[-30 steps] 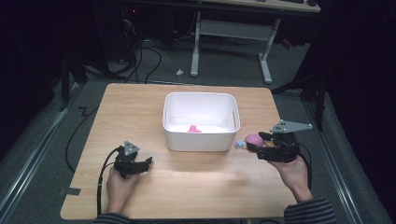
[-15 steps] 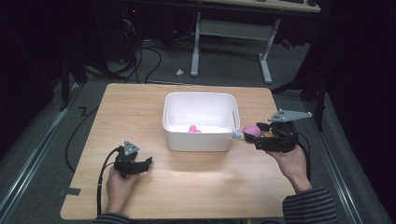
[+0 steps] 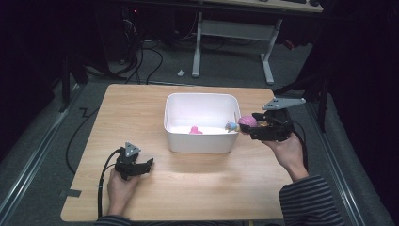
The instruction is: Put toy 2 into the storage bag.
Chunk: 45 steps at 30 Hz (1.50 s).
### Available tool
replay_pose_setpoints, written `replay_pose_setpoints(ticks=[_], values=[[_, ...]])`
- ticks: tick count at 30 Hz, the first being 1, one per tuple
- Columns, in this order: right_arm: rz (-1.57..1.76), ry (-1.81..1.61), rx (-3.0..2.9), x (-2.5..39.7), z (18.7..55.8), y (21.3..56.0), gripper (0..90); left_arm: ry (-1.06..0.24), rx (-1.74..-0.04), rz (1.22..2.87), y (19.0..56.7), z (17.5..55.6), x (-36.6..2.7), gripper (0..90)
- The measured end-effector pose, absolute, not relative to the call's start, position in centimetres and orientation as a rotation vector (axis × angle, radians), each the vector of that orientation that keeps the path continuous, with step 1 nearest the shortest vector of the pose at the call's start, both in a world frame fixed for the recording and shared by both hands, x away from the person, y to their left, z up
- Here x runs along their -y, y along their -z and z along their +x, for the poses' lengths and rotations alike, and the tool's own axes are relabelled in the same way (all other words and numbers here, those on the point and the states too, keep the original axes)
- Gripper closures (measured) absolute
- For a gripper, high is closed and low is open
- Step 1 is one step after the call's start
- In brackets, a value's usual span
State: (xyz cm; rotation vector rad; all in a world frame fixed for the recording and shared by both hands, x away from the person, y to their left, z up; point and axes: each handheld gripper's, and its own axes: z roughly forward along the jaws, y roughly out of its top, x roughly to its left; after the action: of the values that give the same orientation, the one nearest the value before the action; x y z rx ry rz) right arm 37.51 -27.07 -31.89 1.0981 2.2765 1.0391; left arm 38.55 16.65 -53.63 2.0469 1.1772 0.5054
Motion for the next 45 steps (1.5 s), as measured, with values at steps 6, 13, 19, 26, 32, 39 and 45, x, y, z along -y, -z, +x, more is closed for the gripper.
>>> replay_pose_setpoints(ticks=[6, 13, 19, 26, 32, 39, 45], values=[[1.086, -1.038, -2.279, 26.3, 38.5, 31.1, 36.9, -0.505, -1.177, 2.047, 53.6, 38.5, -16.6, 26.4], [1.077, -1.026, -2.299, 25.3, 40.0, 30.9, 36.9, -0.505, -1.177, 2.047, 53.6, 38.5, -16.7, 26.2], [1.062, -1.019, -2.320, 24.2, 41.0, 31.0, 36.9, -0.505, -1.177, 2.047, 53.6, 38.5, -16.7, 26.2], [1.050, -1.013, -2.341, 22.9, 42.0, 31.3, 36.9, -0.505, -1.177, 2.047, 53.6, 38.5, -16.6, 26.2], [1.043, -1.006, -2.361, 21.6, 42.6, 31.9, 36.8, -0.505, -1.177, 2.047, 53.6, 38.5, -16.7, 26.3], [1.032, -0.992, -2.393, 20.2, 43.2, 32.7, 36.7, -0.505, -1.177, 2.047, 53.6, 38.5, -16.6, 26.2], [1.018, -0.967, -2.428, 18.9, 43.5, 33.4, 36.7, -0.504, -1.178, 2.046, 53.6, 38.5, -16.7, 26.2]])
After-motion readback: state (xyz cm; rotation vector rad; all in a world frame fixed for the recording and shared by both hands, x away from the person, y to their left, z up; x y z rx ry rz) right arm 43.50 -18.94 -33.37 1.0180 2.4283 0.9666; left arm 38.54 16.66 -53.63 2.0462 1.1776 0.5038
